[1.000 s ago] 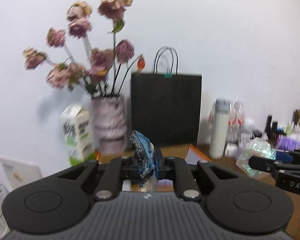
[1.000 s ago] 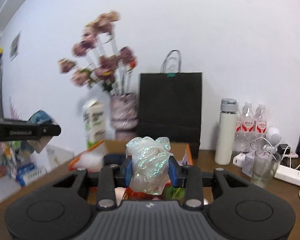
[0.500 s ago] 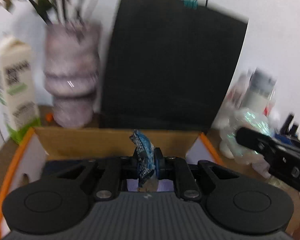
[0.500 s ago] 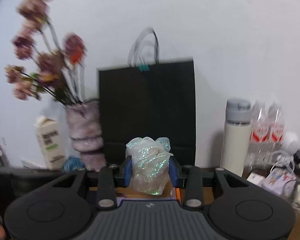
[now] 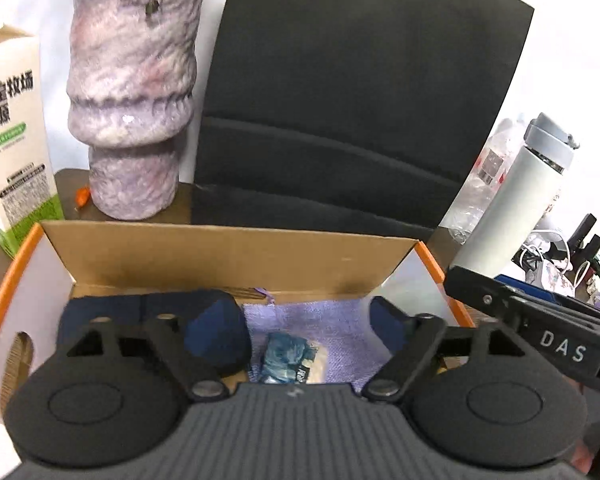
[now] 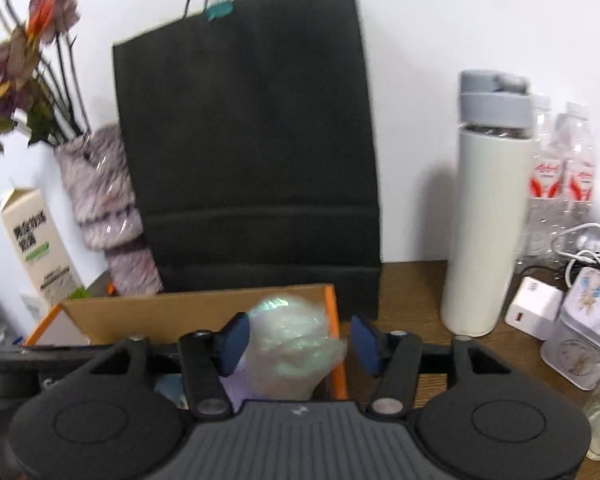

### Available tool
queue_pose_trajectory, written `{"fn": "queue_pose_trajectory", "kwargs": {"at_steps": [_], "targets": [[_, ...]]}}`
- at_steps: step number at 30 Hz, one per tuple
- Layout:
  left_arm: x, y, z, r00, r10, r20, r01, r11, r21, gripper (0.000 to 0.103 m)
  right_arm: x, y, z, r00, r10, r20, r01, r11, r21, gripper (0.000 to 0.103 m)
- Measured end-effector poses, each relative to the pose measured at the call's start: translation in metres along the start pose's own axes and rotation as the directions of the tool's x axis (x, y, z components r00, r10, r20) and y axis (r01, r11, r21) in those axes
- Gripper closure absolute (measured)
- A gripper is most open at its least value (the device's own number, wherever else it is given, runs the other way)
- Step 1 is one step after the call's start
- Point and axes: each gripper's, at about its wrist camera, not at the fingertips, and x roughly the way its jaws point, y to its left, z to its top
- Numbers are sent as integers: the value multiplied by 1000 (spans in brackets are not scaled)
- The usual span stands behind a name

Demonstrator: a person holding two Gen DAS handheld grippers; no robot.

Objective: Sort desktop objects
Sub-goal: 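Grasp the snack packet with the left tool while the right tool grasps the iridescent bag, both into box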

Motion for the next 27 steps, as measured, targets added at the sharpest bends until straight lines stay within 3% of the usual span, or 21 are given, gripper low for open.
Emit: {"fn": "queue_pose_trajectory", "kwargs": {"at_steps": [4, 7, 10, 14, 17, 21, 27], "targets": [[-22, -4, 11, 998, 43, 54, -44, 999, 20, 9, -6, 3, 5, 1000, 5, -10, -5, 1000, -14, 45], [-47, -12, 14, 984, 129, 124, -138, 988, 66, 7, -15, 12, 6, 1000, -15, -20, 15, 999, -35, 44], [-84, -11, 10, 971, 150, 185, -160, 986, 39, 0, -40, 28, 14, 1000, -26, 1, 26, 997, -77, 44], [-118, -3, -4, 969, 167, 180, -182, 981, 70, 0, -86, 41, 6, 998, 23, 64, -16, 994, -107, 29], [-137, 13, -26, 966, 221, 134, -227, 973, 34, 0, -101, 44, -8, 999, 26, 34, -21, 991, -129, 25], [-161, 28, -76, 975, 211, 74, -214, 976, 41, 0, -125, 51, -43, 1000, -22, -2, 21, 983, -182, 25], [-212, 36, -158, 970, 231, 81, -236, 970, 55, 0, -179, 68, -114, 999, 51, -19, -54, 969, -241, 25]]}}
